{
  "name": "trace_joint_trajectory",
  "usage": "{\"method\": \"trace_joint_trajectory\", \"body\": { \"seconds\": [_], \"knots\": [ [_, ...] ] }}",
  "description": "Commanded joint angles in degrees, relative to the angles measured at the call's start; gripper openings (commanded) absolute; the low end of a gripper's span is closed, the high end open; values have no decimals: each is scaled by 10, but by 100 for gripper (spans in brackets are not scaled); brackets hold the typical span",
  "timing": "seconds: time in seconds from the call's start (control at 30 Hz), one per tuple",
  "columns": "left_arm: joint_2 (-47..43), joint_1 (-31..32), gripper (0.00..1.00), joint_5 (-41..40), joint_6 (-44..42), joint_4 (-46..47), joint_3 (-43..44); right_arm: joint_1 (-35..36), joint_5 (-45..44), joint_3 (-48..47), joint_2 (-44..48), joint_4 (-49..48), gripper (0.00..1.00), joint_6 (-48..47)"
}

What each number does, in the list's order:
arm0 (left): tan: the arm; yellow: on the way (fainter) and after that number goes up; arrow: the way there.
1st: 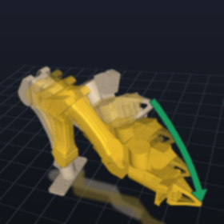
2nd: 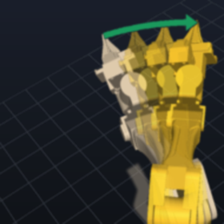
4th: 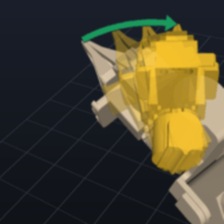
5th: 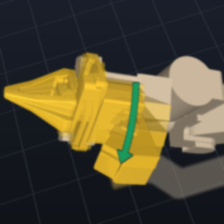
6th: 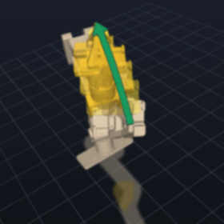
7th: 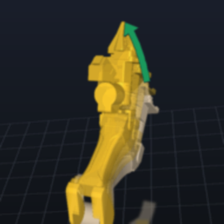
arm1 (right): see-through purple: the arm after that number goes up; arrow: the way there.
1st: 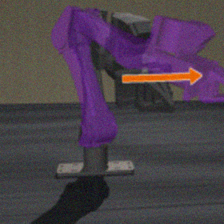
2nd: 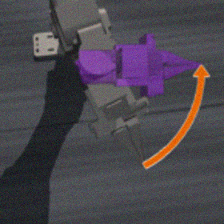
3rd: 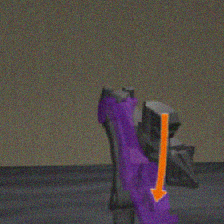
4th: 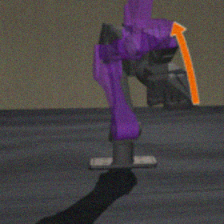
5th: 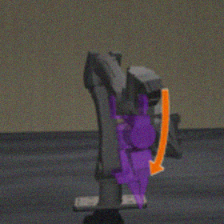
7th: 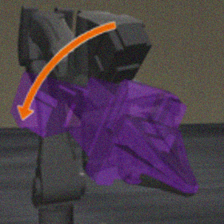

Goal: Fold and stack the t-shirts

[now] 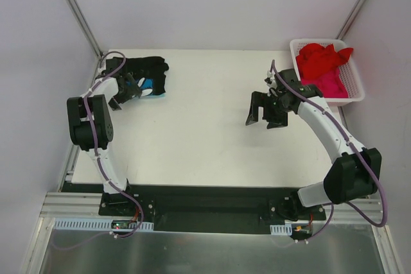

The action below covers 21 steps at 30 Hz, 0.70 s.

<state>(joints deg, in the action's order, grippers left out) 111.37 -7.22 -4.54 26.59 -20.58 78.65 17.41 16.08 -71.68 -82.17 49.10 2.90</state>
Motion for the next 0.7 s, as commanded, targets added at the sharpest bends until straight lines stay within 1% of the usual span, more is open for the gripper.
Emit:
{"method": "trace_joint_trajectory", "body": {
  "seconds": [0.0,0.13,0.23,0.33,0.4,0.5,0.53,0.57,0.6,0.63,0.67],
  "knots": [
    [25,-24,99,-12,-22,-19,52,-4,27,-13,32,10,96,-11],
    [53,-35,99,-16,-34,-37,110,-6,29,-16,44,20,96,-14],
    [58,-35,99,-12,-31,-46,134,-6,30,-13,54,24,96,-12],
    [30,-32,99,4,-16,-51,130,-5,33,-12,58,21,96,-4],
    [-12,-23,99,21,-10,-52,118,-5,34,-11,56,17,96,1],
    [-81,21,99,38,1,-55,100,-2,37,-9,53,10,96,10],
    [-94,61,99,40,0,-54,99,1,37,-9,53,8,96,14],
    [-107,70,99,44,-4,-53,104,2,38,-11,53,7,96,15],
    [-108,101,99,44,-6,-53,117,4,39,-11,53,7,96,18],
    [-107,136,99,84,-13,-53,123,7,39,-16,54,8,96,18],
    [-95,151,99,90,-14,-51,132,8,38,-18,54,12,96,18]
  ]
}}
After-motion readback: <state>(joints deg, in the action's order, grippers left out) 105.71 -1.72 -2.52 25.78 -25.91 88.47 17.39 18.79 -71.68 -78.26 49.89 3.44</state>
